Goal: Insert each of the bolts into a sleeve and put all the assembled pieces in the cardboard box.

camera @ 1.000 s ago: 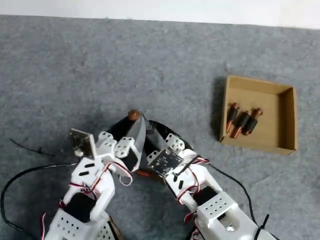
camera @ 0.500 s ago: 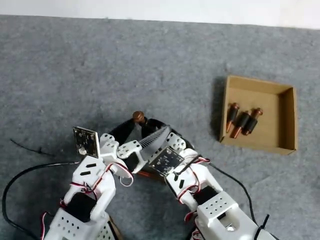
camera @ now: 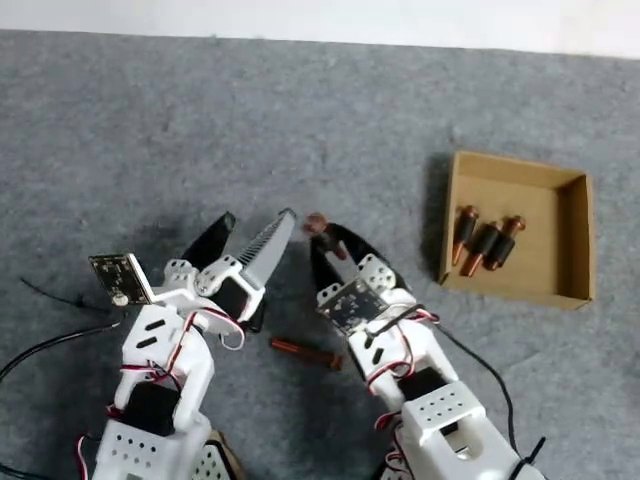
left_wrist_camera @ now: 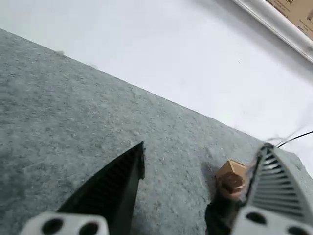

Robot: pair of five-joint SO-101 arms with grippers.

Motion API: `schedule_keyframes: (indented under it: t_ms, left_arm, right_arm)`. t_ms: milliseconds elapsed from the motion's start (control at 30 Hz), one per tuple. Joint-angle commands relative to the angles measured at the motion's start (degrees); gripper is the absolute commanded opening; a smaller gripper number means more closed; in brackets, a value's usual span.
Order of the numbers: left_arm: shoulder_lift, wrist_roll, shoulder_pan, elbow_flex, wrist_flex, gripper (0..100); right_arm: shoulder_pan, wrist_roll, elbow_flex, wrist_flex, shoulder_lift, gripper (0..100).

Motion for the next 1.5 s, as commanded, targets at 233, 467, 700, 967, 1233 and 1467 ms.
schedule_keyframes:
  t_ms: [233, 467, 700, 967, 1233, 1467]
  left_arm:
    - [-0.4, 0.3, -0.7, 1.0, -1.1, 33]
    - [-0.1, 0.3, -0.7, 1.0, -1.1, 33]
    - [-0.1, 0.3, -0.7, 1.0, -1.1, 33]
    - [-0.1, 0.3, -0.7, 1.0, -1.1, 33]
    - [-0.1, 0.3, -0.7, 1.0, -1.1, 33]
    - [-0.1, 0.3, -0.7, 1.0, -1.1, 33]
  right_arm:
    - [26.0, -26.5, -5.4, 6.5, -0.4, 0.5]
    - [38.6, -38.0, -12.6, 8.3, 5.4, 0.5]
    - [44.9, -43.1, -30.5, 7.3, 33.5, 0.5]
    - [46.5, -42.7, -43.2, 7.6, 48.4, 6.2]
    - [45.2, -43.1, -42.8, 7.8, 47.6, 25.8]
    - [40.7, -42.6, -32.0, 7.3, 34.3, 25.2]
